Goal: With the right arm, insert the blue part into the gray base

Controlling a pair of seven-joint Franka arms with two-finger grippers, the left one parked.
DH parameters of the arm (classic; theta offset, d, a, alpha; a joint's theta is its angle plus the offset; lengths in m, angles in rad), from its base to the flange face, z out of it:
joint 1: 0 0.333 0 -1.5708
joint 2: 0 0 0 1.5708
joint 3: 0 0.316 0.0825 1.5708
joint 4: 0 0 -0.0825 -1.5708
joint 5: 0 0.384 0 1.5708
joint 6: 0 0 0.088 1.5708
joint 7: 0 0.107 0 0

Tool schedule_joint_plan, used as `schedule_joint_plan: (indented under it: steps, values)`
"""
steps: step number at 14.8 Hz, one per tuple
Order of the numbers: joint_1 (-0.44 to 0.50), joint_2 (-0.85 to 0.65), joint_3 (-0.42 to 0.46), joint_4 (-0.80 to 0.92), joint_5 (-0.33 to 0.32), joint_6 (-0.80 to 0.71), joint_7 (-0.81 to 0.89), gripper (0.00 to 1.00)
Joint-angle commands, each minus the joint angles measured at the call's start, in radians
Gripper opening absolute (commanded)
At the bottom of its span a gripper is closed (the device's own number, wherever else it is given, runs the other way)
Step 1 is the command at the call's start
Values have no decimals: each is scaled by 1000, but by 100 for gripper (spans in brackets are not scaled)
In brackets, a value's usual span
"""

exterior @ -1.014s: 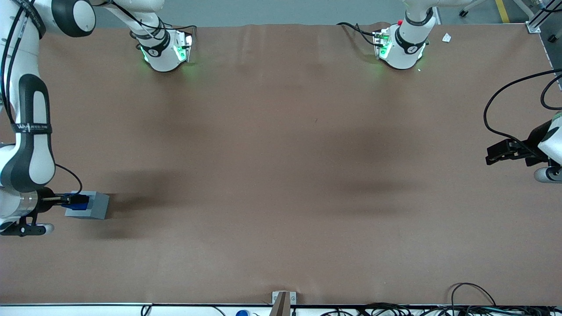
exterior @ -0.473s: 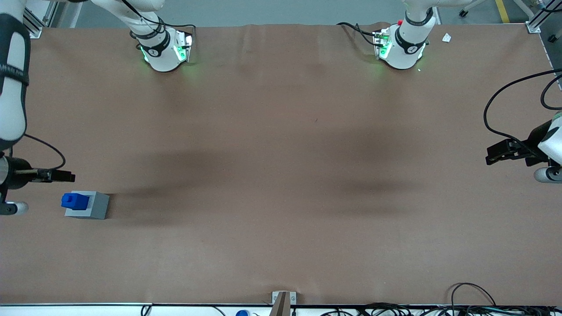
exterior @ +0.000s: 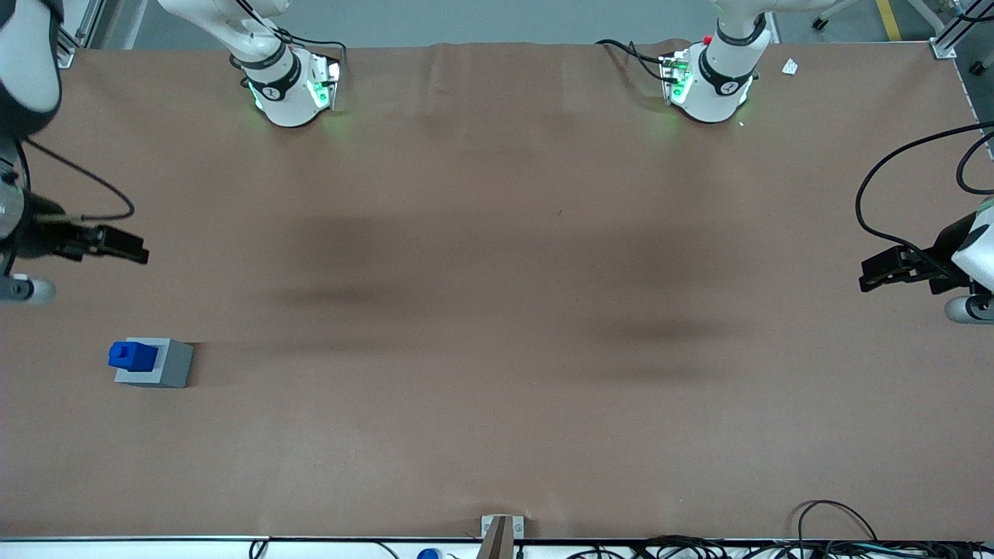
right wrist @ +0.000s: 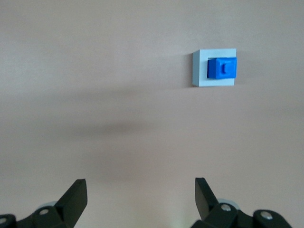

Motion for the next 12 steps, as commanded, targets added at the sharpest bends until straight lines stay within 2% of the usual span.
schedule_joint_plan:
  steps: [1,7,12]
  values:
    - [13,-201,-2,-199,3,29,16,100]
    - [40,-436,0,-429,3,71,15,100]
    - [50,-472,0,-444,3,58,1,100]
